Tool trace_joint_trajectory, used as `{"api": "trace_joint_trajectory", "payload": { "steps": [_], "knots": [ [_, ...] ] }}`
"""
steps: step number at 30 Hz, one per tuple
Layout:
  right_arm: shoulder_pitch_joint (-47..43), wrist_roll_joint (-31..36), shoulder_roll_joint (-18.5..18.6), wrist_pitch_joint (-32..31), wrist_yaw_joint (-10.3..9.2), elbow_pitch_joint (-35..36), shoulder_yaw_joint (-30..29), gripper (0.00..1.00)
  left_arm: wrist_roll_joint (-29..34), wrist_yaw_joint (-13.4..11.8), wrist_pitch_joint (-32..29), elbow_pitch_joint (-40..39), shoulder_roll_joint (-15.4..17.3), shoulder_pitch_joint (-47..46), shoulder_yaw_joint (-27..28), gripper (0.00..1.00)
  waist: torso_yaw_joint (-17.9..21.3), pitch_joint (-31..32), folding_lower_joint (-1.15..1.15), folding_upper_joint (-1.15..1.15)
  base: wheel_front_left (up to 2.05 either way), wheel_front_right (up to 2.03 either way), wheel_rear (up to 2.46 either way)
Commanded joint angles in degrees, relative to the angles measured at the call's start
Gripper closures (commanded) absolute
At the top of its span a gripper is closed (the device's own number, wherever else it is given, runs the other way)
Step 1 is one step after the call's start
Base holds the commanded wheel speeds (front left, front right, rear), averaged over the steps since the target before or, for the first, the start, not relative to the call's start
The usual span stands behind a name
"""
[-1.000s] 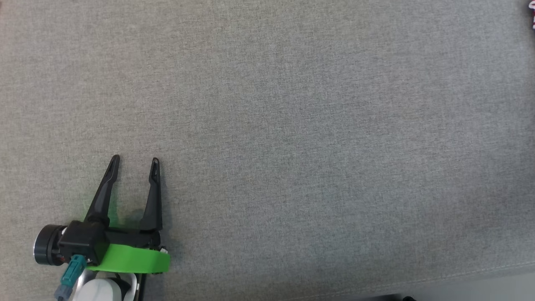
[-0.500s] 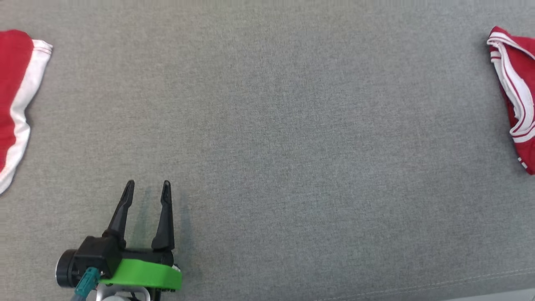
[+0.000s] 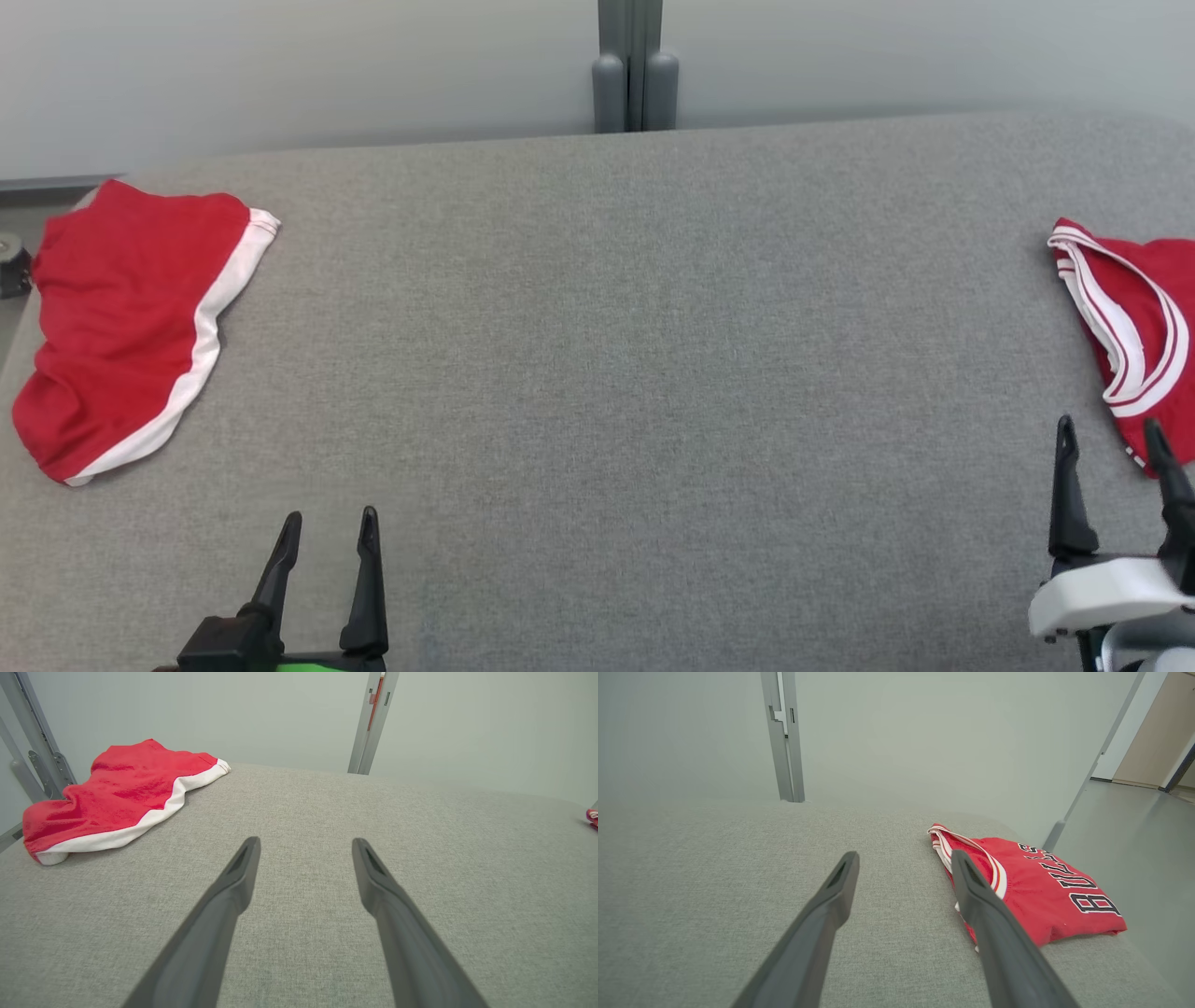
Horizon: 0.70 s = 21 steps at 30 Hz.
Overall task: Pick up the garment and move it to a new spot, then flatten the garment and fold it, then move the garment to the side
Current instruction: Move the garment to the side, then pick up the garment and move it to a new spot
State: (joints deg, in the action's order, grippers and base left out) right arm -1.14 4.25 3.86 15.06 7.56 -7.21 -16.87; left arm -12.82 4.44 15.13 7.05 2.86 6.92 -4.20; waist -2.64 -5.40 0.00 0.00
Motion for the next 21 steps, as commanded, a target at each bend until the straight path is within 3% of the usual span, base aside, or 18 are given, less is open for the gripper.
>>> {"api": "trace_joint_trajectory", "payload": {
  "steps": [1,9,21],
  "knots": [
    [-2.2,-0.8,-0.2,0.1,-0.13,0.5,0.9,0.0,0.6,0.3,0.0,0.1,0.1,1.1,0.6,0.0,-2.4,4.9,0.0,0.0,0.0,0.0,0.0],
    [-8.7,-4.1,-0.8,0.1,-0.13,-0.6,9.2,0.0,-0.2,0.3,0.0,-1.2,0.1,2.0,0.9,0.0,-1.6,5.9,0.0,0.0,0.0,0.0,0.0],
    [-8.5,-3.9,-0.9,0.1,-0.13,-0.2,9.4,0.0,-0.4,0.4,0.0,-0.6,0.1,2.2,-0.1,0.0,-1.1,6.3,0.0,0.0,0.0,0.0,0.0]
  ]
}}
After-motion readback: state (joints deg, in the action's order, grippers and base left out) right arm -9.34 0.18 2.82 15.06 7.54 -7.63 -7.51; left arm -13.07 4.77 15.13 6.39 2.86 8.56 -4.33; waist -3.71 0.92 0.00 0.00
